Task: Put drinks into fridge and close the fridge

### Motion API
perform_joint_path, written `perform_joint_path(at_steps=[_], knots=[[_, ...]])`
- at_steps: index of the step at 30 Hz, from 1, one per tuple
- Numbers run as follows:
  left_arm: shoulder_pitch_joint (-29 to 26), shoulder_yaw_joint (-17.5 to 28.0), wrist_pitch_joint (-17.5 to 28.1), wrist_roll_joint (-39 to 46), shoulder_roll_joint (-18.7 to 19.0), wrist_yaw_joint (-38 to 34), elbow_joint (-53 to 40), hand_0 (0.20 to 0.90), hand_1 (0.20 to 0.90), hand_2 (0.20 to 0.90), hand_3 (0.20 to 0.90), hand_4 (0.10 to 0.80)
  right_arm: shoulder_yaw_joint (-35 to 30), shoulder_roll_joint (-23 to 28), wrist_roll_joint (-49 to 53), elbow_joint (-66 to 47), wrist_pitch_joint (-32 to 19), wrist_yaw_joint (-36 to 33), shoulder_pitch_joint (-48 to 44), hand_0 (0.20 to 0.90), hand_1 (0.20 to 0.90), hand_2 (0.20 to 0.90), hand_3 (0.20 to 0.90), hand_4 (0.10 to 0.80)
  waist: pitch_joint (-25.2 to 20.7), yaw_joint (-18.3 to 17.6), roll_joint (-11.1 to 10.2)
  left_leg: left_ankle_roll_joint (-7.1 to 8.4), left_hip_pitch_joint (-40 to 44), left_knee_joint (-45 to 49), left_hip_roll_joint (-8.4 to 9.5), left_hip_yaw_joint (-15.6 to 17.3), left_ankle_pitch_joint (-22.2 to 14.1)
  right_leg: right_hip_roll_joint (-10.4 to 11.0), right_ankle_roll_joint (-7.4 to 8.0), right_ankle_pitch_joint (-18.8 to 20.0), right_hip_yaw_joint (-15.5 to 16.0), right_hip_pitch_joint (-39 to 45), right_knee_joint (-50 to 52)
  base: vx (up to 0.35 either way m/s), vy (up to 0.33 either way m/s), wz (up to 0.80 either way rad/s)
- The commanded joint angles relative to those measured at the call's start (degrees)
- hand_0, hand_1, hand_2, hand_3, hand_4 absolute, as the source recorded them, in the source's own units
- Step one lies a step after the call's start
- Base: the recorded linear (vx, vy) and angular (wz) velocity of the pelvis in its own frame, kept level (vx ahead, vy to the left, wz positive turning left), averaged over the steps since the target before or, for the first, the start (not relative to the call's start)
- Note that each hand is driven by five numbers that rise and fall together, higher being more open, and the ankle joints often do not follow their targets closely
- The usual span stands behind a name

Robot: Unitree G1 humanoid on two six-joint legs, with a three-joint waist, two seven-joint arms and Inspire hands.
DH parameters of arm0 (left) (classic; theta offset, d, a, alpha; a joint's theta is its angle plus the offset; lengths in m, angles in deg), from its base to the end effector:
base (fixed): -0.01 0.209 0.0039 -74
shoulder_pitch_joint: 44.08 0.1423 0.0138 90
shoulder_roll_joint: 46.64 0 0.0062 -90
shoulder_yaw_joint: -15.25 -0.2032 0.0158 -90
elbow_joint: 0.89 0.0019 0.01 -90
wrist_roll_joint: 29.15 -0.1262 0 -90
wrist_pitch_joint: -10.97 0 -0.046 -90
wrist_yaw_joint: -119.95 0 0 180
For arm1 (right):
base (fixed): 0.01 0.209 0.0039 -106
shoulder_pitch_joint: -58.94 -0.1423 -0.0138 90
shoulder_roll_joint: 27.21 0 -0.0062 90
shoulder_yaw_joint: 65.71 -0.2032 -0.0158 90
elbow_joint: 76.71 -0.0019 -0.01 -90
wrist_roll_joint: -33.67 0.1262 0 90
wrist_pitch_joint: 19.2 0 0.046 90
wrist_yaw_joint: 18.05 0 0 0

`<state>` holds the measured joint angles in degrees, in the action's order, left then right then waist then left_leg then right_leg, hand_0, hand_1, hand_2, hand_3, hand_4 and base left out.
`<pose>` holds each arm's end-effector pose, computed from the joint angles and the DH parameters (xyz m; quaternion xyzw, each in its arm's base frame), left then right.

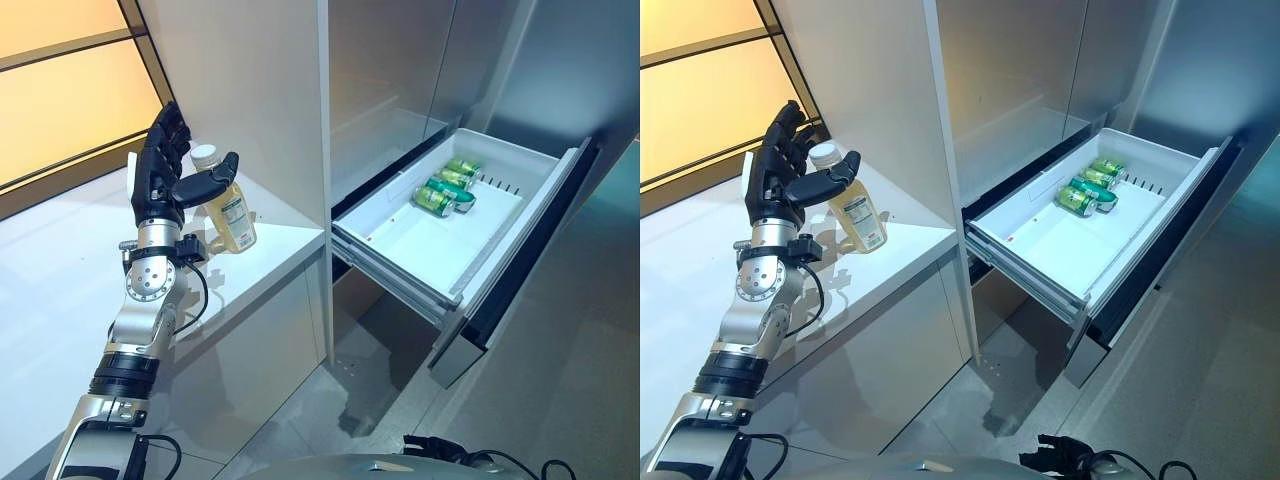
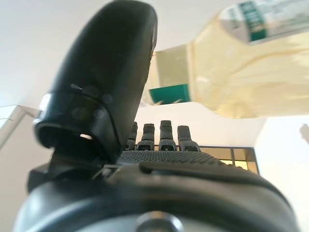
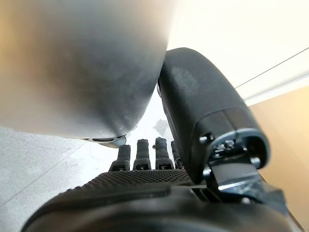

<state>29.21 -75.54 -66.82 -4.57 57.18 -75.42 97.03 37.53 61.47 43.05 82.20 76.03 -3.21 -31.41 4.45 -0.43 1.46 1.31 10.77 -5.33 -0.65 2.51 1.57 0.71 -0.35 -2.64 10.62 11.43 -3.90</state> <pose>0.2483 0.2448 0.1026 0.0187 -0.1868 0.1184 0.9751 0.0693 -0.2268 -0.1233 -0.0235 0.6118 0.0739 0.7872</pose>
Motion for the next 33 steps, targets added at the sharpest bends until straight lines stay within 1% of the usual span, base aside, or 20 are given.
perform_joint_path(at_steps=[1, 19, 28, 33], knots=[[-4.54, -0.01, 2.95, -3.34, 1.66, 0.31, -0.04, 0.9, 0.9, 0.9, 0.9, 0.8, 0.92, 0.57, -2.83, 0.71, 0.84, 1.62, 0.31, 0.9, 0.9, 0.9, 0.9, 0.8, -0.06, -0.53, -0.13, -2.96, 0.49, 1.49, 3.43, 1.81, -6.78, -0.73, 3.7, -4.46, -3.26, -3.04, 6.46, 0.0, 0.0, 0.0], [-3.89, -1.84, 2.73, -2.51, -0.02, 1.44, 2.18, 0.9, 0.9, 0.9, 0.9, 0.8, 0.59, 0.77, -3.41, 0.1, 1.5, 1.88, 0.46, 0.9, 0.9, 0.9, 0.9, 0.8, 0.35, -0.91, -0.38, -2.94, 0.47, 1.66, 3.36, 2.53, -6.81, -0.89, 3.95, -4.16, -3.72, -3.06, 6.27, 0.0, 0.0, 0.0], [-3.31, -2.11, 2.17, -5.15, -0.16, -0.43, 3.45, 0.9, 0.9, 0.9, 0.9, 0.8, 0.51, 0.72, -3.46, -0.27, 1.69, 1.93, 0.66, 0.9, 0.9, 0.9, 0.9, 0.8, 0.39, -1.05, -0.39, -2.93, 0.48, 1.72, 3.36, 2.75, -6.86, -0.95, 4.03, -4.1, -3.91, -3.06, 6.18, 0.0, 0.0, 0.0], [-3.13, -1.93, 2.6, -4.11, -0.12, -0.73, 4.09, 0.9, 0.9, 0.9, 0.9, 0.8, 0.5, 0.6, -3.36, -0.32, 1.87, 1.78, 0.74, 0.9, 0.9, 0.9, 0.9, 0.8, 0.4, -1.06, -0.38, -2.95, 0.49, 1.86, 3.41, 2.77, -6.92, -0.94, 4.05, -4.17, -3.96, -3.02, 6.28, 0.0, 0.0, 0.0]])
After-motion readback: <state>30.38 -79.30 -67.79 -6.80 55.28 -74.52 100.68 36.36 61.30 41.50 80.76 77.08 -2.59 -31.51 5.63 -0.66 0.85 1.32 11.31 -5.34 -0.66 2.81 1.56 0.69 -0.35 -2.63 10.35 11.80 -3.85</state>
